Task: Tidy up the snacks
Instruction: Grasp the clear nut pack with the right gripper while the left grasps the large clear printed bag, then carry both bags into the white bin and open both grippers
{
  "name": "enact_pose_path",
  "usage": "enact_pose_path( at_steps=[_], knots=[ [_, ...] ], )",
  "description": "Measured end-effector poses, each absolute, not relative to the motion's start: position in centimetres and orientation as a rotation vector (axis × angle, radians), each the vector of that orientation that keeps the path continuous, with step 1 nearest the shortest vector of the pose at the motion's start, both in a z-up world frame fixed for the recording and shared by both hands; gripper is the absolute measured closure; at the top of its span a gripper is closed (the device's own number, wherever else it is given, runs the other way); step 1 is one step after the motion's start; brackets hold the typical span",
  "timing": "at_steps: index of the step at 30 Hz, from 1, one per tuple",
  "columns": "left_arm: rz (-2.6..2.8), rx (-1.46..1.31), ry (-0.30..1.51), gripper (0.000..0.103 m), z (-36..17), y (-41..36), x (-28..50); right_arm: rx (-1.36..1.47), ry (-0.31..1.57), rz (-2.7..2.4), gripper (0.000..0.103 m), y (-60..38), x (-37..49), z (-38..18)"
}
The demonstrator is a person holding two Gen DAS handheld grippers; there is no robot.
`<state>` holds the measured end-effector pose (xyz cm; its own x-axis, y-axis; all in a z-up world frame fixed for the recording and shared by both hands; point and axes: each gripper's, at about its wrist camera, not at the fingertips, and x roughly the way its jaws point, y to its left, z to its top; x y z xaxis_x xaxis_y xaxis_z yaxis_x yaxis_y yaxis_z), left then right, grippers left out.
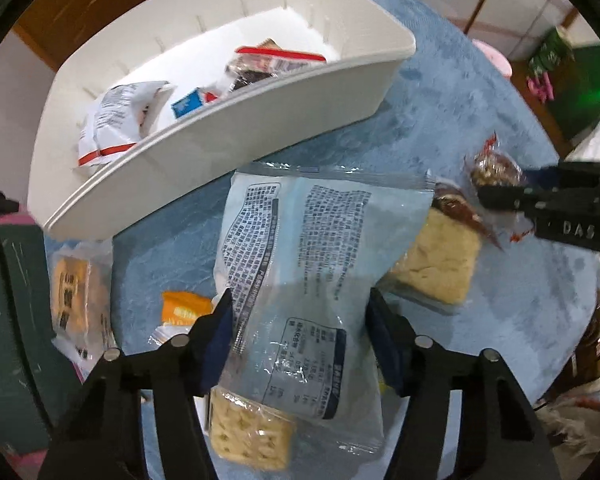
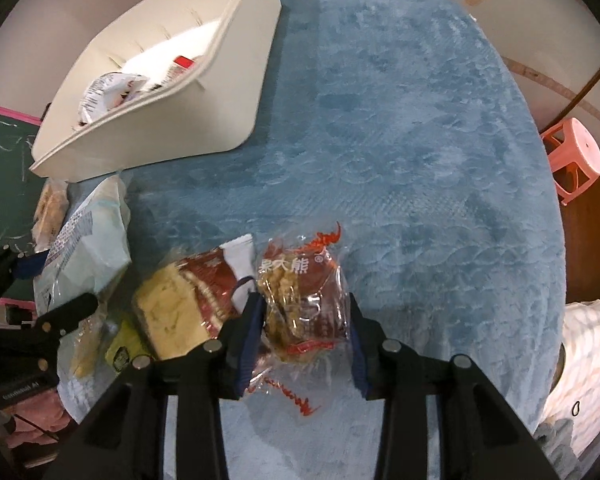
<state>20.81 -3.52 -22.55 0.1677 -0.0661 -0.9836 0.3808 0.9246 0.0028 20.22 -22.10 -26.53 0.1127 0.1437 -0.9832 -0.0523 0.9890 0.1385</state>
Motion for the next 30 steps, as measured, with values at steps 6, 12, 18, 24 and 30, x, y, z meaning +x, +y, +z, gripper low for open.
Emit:
enact_pose_path(
  at_steps=[6,12,18,24,30],
  knots=[
    [-0.320,0.156,1.291,0.045,-18.0,-1.9,18.8,0.073,1.385,0.183,0.064,-22.4,18.6,-23.1],
    [-0.279,0.071,1.197,0.045,-12.9,-1.1,16.3,0.093,1.319,0.243,0.064,-22.1,17.6,-19.3],
    [-0.258,0.029,1.114,0.045,-8.4,-0.6,14.4,0.081,1.238,0.321,0.064,-19.7,16.8,-15.0],
    [-0.215,0.027,1.006,0.045,-3.9,-0.2,14.4,0.073,1.150,0.382,0.064,-17.8,17.2,-10.8],
    [-0.190,0.002,0.940,0.045,-1.5,0.7,15.9,0.049,1.062,0.402,0.064,-16.2,18.2,-7.4]
  ],
)
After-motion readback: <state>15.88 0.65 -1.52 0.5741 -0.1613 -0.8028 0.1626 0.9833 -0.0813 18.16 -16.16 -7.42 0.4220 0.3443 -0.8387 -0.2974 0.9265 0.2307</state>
